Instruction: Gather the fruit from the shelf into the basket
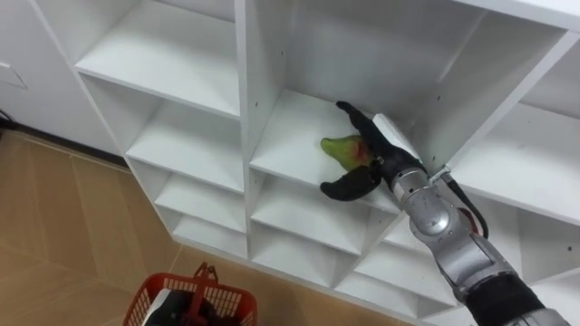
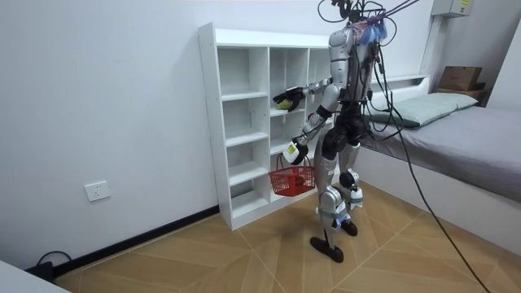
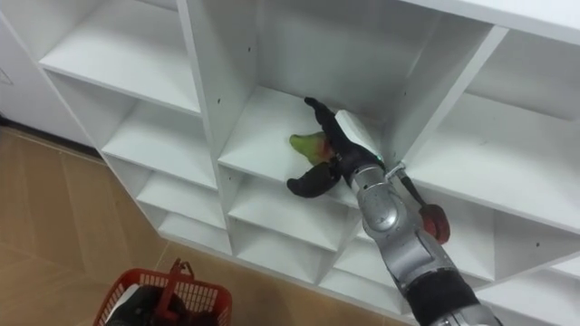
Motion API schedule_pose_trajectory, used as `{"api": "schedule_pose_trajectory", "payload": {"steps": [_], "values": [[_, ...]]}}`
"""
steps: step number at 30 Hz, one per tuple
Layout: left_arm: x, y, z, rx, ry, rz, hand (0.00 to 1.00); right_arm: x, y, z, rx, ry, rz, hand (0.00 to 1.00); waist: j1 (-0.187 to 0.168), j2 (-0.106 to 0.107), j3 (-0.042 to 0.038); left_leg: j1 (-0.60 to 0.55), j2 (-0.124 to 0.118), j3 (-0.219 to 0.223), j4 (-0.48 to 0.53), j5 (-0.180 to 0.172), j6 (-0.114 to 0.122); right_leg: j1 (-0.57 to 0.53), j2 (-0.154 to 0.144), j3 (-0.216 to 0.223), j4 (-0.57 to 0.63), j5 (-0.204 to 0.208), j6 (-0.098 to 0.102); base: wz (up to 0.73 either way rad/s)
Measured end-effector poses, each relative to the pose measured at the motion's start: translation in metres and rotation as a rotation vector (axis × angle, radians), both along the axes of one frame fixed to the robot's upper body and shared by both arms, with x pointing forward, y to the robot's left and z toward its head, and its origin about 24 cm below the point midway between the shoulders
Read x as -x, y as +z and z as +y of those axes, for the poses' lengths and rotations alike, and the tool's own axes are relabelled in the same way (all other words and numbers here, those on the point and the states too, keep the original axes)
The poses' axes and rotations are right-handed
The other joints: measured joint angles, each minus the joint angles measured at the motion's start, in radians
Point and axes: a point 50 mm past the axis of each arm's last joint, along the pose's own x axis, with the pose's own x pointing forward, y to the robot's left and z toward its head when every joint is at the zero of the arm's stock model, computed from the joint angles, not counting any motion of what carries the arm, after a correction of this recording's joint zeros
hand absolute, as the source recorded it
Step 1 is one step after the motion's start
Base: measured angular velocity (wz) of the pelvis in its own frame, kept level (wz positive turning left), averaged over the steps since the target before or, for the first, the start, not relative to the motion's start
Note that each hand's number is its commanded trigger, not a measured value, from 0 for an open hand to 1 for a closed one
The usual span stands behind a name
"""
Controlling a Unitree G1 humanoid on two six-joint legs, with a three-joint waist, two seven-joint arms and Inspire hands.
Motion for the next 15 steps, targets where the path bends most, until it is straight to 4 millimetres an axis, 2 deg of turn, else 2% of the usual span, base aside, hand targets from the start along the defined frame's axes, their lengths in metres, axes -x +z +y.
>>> {"api": "schedule_pose_trajectory", "payload": {"steps": [10, 11, 12, 14, 15], "values": [[-0.0065, 0.0017, -0.0011, 0.014, -0.016, 0.004, 1.0, 0.001, -0.0032, 0.0004, -0.002, 0.019, 0.028, 0.0, 0.0, 0.003, 0.0015, 0.0, 0.001, 0.001, 0.0, 0.0, 0.0, 0.0, 0.001, 0.0, -0.001, 0.001, -0.001, 0.0], [-0.0068, 0.0017, -0.0013, 0.01, -0.029, 0.007, 1.0, 0.0009, -0.0031, 0.0001, -0.004, 0.019, 0.03, 0.08, -0.001, 0.004, 0.0018, -0.001, 0.001, 0.001, 0.0, 0.0, 0.0, 0.0, 0.001, 0.0, -0.001, 0.001, -0.001, 0.0], [-0.0069, 0.0017, -0.0014, 0.007, -0.035, 0.009, 1.0, 0.0008, -0.0031, 0.0001, -0.006, 0.018, 0.031, 0.42, -0.001, 0.004, 0.0018, -0.001, 0.001, 0.001, 0.0, 0.0, 0.0, 0.0, 0.001, 0.0, -0.001, 0.001, -0.001, 0.0], [-0.0068, 0.0016, -0.0015, 0.0, -0.051, 0.015, 1.0, 0.0004, -0.0032, 0.0004, -0.016, 0.013, 0.037, 0.94, -0.001, 0.004, 0.0016, -0.001, 0.001, 0.0, 0.0, 0.0, 0.0, 0.0, 0.001, -0.001, -0.001, 0.001, -0.002, 0.0], [-0.007, 0.0016, -0.0015, -0.001, -0.053, 0.016, 1.0, 0.0005, -0.0036, 0.0002, -0.017, 0.012, 0.039, 1.0, -0.001, 0.004, 0.0015, -0.001, 0.001, 0.0, 0.0, 0.0, 0.0, 0.0, 0.001, -0.002, -0.001, 0.001, -0.002, 0.0]]}}
